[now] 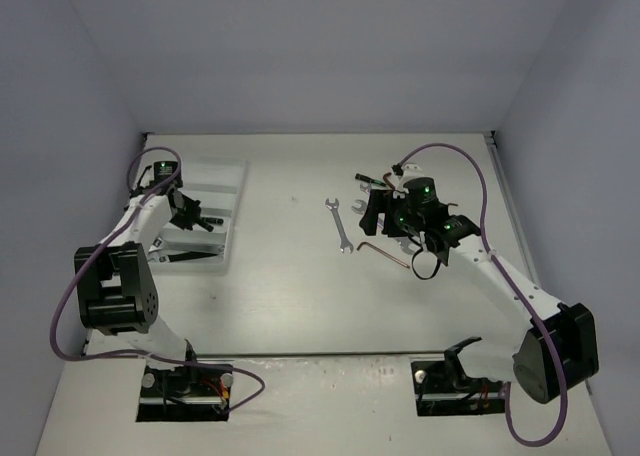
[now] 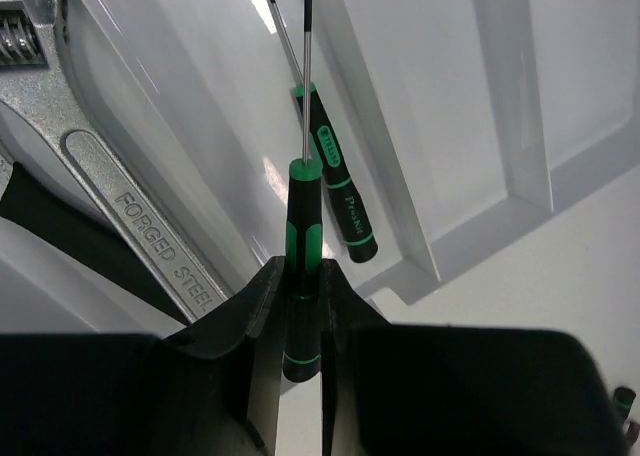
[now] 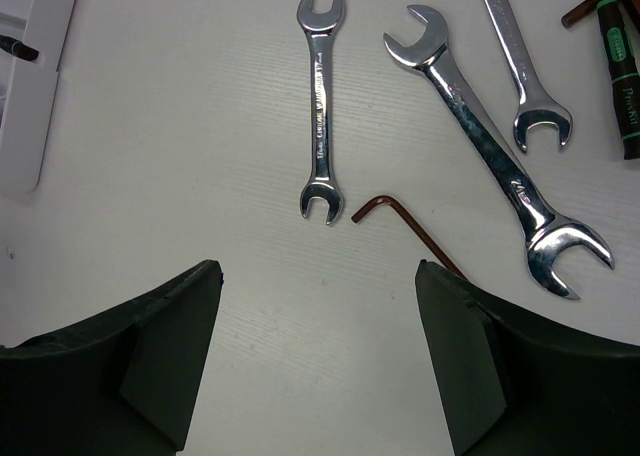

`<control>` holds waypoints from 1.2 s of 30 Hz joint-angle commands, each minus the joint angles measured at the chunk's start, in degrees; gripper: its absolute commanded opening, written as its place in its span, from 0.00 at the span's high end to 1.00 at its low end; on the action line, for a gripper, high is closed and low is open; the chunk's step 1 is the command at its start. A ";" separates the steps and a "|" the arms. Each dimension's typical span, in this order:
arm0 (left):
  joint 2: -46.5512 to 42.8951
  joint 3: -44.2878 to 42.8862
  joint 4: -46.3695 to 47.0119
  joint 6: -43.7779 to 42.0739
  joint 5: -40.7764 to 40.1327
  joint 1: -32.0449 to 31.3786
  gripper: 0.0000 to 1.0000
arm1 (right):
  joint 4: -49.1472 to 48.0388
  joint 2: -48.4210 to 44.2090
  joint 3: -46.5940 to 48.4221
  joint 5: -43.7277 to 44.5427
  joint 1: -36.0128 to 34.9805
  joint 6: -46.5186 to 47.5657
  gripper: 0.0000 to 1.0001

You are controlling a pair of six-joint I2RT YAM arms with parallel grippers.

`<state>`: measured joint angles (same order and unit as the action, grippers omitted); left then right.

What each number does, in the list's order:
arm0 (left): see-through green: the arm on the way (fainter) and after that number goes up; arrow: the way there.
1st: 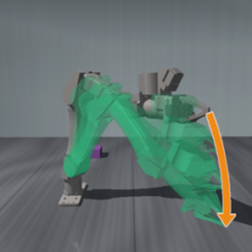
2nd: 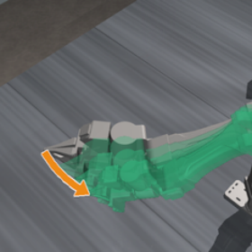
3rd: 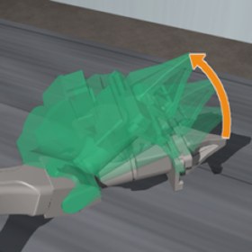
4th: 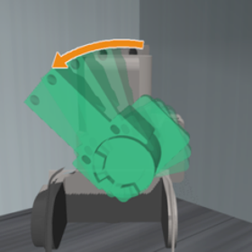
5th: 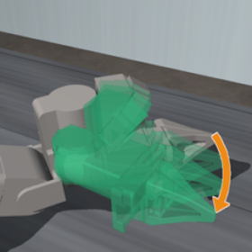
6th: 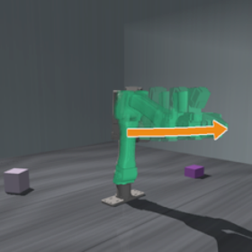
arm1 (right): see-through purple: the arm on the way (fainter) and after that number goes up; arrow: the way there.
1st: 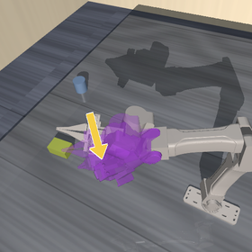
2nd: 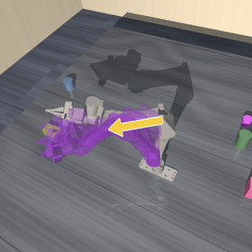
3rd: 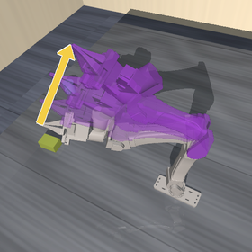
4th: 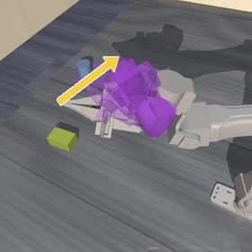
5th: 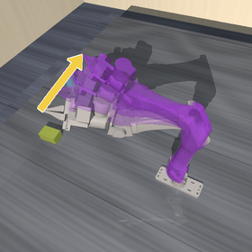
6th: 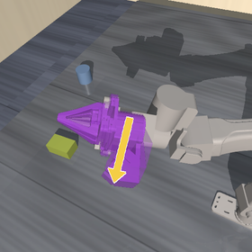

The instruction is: Sort the tools into containers

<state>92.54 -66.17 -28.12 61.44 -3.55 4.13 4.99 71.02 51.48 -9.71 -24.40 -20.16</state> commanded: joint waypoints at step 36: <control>-12.51 -2.61 4.04 -25.06 29.53 -10.71 0.40 | -1.40 30.34 20.26 17.45 11.65 7.45 0.40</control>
<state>85.29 -72.21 -23.43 44.71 16.71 -3.28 4.60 95.95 65.72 5.97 -12.71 -16.97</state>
